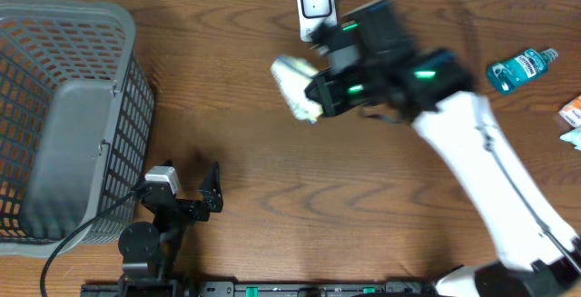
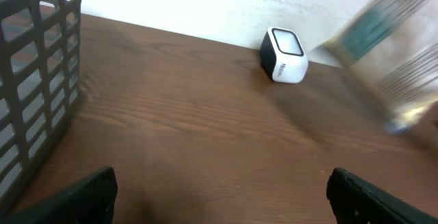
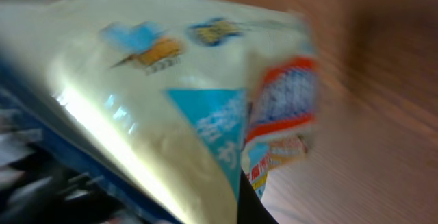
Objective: Scan the item barcode
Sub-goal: 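Lift the snack bag and swing it toward the right, then drop the snack bag flat on the table, right of center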
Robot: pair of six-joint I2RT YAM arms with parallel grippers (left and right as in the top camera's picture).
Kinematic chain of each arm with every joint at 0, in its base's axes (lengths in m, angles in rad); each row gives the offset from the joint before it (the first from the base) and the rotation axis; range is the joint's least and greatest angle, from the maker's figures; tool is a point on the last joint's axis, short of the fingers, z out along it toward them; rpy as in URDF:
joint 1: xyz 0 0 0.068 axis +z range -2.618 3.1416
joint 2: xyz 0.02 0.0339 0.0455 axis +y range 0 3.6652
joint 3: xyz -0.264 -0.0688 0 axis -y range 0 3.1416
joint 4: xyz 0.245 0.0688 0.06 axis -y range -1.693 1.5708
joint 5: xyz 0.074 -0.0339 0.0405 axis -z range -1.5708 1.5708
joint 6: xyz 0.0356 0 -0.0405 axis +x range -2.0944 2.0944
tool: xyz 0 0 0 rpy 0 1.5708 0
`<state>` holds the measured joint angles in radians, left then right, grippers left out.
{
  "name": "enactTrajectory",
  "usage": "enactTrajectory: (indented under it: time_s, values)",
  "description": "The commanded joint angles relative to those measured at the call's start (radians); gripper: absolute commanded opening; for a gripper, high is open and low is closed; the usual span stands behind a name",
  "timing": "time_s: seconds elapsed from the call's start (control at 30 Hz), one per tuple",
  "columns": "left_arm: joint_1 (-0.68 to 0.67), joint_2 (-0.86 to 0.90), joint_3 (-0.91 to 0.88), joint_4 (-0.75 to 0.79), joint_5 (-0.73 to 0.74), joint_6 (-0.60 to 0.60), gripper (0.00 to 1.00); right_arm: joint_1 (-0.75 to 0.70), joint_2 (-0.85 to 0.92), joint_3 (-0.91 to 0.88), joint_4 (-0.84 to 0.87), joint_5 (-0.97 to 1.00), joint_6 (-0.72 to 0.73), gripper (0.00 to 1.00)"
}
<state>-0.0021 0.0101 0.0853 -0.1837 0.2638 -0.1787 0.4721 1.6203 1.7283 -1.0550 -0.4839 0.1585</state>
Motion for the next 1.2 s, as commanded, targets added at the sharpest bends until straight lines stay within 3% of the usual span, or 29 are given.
enactTrajectory:
  time_s: [0.0,0.33,0.7,1.17]
  values:
    - [-0.002,-0.006,-0.021,-0.018,0.012,0.010,0.98,-0.097,0.024,-0.037,-0.011,-0.433,-0.091,0.01]
    - [-0.002,-0.006,-0.021,-0.018,0.012,0.010,0.98,-0.177,0.202,-0.270,0.138,-0.811,-0.105,0.01]
    - [-0.002,-0.006,-0.021,-0.018,0.012,0.010,0.98,-0.208,0.239,-0.287,0.143,-0.871,-0.204,0.01]
    - [-0.002,-0.006,-0.021,-0.018,0.012,0.010,0.98,-0.216,0.239,-0.480,0.255,-0.966,-0.269,0.01]
